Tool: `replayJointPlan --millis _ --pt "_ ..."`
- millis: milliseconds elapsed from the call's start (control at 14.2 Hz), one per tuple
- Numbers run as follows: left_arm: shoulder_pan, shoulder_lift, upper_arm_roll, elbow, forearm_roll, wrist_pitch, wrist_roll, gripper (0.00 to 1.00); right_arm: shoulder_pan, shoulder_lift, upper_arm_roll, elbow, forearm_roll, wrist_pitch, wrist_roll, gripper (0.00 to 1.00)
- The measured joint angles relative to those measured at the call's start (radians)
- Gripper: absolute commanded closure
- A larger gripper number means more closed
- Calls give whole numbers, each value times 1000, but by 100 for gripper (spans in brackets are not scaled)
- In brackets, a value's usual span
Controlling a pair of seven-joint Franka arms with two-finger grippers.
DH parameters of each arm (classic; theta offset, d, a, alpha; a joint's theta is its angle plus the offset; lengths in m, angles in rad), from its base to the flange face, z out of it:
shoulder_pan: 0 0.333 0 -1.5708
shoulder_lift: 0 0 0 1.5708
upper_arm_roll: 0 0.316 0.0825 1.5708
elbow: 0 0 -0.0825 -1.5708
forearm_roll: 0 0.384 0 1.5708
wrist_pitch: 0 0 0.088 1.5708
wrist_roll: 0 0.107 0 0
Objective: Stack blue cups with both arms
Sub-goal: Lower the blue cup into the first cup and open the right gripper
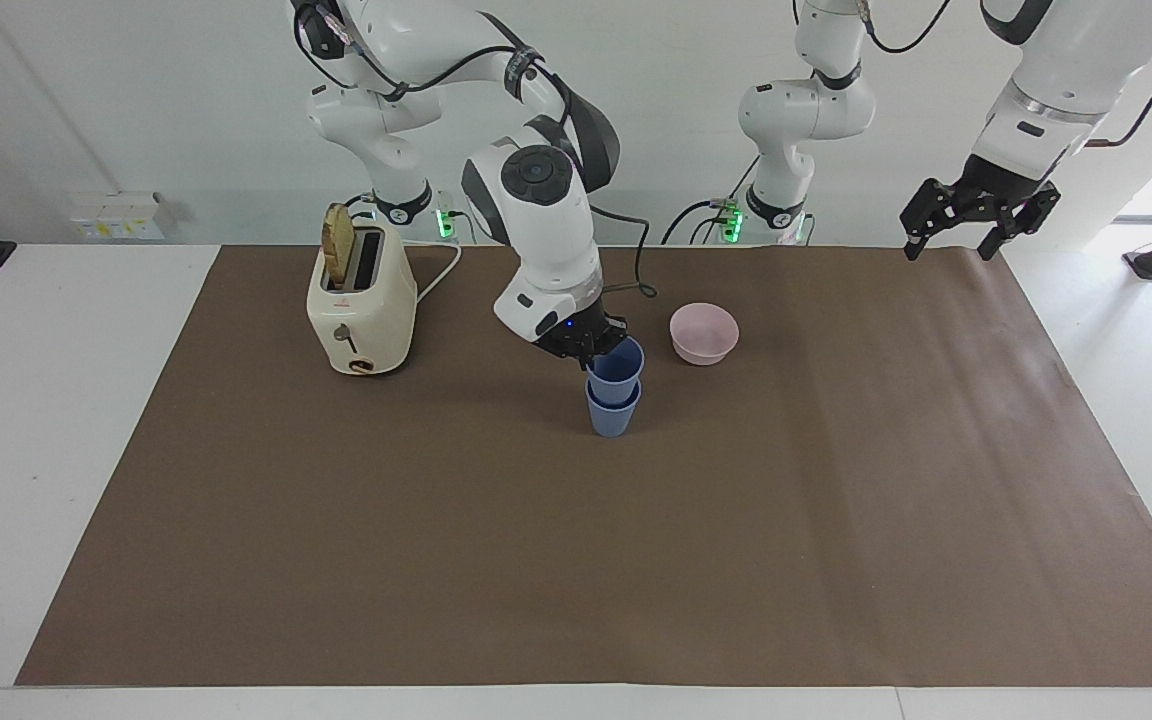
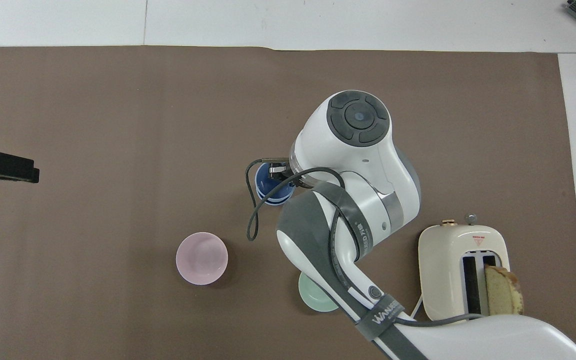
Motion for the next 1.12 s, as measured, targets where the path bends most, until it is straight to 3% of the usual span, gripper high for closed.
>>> replayJointPlan --millis 281,421,492,702,773,843,1124 --pt "0 0 0 0 0 0 0 0 0 30 0 -4 -9 27 0 100" --pt "0 0 0 0 0 0 0 0 0 39 0 -4 -11 30 0 72" --pt "0 0 0 0 0 0 0 0 0 40 0 -4 -11 30 0 70" --pt "0 0 0 0 0 0 0 0 1 40 0 -3 -12 30 0 53" --pt "0 0 0 0 0 0 0 0 1 40 0 -3 -13 30 0 12" --pt "0 0 0 0 0 0 0 0 1 40 0 -2 -14 30 0 0" --pt "0 0 0 0 0 0 0 0 -5 36 -3 12 -43 30 0 0"
